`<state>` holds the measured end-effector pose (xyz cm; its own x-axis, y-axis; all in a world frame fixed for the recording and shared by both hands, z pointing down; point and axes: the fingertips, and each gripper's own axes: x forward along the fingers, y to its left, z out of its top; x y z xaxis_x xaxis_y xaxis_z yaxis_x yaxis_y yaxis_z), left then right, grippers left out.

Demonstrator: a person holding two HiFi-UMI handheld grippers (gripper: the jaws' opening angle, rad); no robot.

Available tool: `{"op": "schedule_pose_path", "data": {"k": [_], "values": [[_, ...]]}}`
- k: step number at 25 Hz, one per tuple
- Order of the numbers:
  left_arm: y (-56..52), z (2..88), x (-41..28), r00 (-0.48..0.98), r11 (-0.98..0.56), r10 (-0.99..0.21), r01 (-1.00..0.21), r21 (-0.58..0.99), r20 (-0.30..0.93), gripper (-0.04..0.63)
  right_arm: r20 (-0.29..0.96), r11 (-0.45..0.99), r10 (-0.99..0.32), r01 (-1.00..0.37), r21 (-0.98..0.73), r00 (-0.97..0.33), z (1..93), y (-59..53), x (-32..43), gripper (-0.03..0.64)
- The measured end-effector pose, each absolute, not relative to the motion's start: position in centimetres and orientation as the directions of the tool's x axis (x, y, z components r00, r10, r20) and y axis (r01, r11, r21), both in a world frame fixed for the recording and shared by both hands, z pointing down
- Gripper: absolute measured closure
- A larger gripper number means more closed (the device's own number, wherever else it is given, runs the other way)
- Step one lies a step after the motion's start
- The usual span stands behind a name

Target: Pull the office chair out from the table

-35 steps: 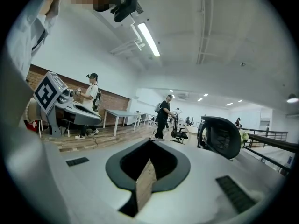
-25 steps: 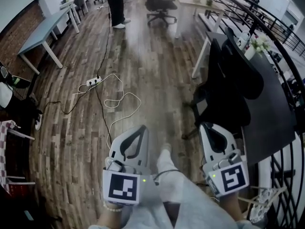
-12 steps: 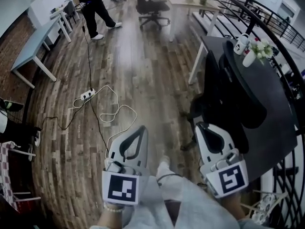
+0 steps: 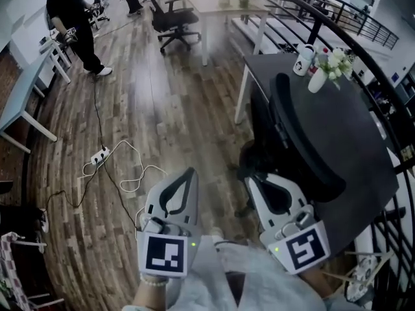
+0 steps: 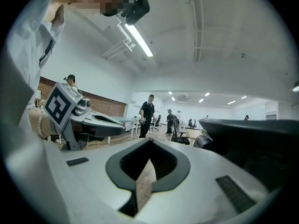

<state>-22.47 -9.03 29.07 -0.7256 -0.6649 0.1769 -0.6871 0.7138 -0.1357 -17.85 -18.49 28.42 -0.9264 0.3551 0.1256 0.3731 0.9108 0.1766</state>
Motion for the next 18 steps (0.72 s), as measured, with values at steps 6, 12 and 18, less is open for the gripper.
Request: {"op": "schedule_pose_path", "data": {"k": [6, 12, 18], "values": [[-12.6, 28.3, -24.9, -0.663, 0.646, -0.732, -0.749, -0.150, 0.159, 0.586, 0.102, 0.931, 0.313, 0.326, 0.162, -0.944, 27.9, -19.5, -18.9, 0.612], [-15.5, 28.1, -27.8, -0.586, 0.566, -0.796, -0.810, -0.156, 0.154, 0.586, 0.098, 0.958, 0.238, 0.250, 0.141, -0.966, 28.2, -21.3, -20.8, 0.612], [-19.5, 28.5, -30.7, -0.431, 0.408, -0.888, -0.899, -0.157, 0.162, 0.586, 0.096, 0.969, 0.191, 0.203, 0.141, -0.977, 27.9, -20.9, -22.2, 0.612]]}}
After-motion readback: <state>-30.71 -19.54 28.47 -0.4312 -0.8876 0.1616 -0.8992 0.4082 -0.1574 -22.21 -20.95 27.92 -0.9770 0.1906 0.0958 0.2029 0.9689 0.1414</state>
